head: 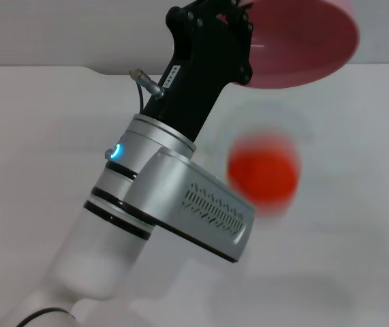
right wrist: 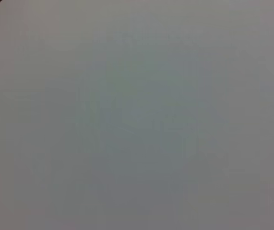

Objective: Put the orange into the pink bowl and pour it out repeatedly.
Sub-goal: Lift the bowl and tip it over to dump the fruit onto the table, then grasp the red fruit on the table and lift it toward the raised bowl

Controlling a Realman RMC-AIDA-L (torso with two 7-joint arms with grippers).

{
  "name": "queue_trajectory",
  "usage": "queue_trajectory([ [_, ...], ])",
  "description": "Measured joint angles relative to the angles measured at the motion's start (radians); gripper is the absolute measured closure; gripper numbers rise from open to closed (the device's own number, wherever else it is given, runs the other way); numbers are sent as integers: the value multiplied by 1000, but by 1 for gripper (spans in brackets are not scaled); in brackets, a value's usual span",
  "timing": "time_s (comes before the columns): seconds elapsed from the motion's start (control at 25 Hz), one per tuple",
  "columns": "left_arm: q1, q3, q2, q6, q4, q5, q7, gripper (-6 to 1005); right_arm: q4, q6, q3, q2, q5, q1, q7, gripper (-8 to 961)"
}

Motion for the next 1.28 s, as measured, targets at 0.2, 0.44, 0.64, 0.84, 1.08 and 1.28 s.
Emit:
queue_trajectory([
  [0.2,-6,0,1,9,-1,1,-27,957,0,0,-11,0,0,1,0,319],
  [0.44,-29,-101,16,205,46,34,-221,957,-1,-10,-27,0,0,2,0,318],
  [0.64,-129,-289,16,603,67,50,-471,957,6,-19,-39,0,0,2,0,318],
  [0.84,-211,-418,13,901,67,60,-595,957,14,-20,-70,1,0,3,0,319],
  [1.08,-292,-667,10,1330,85,-47,-605,957,17,-12,-92,0,0,5,-6,319],
  [1.28,-333,-945,14,1670,55,-195,-536,957,17,-12,-112,-5,-12,10,-7,318],
])
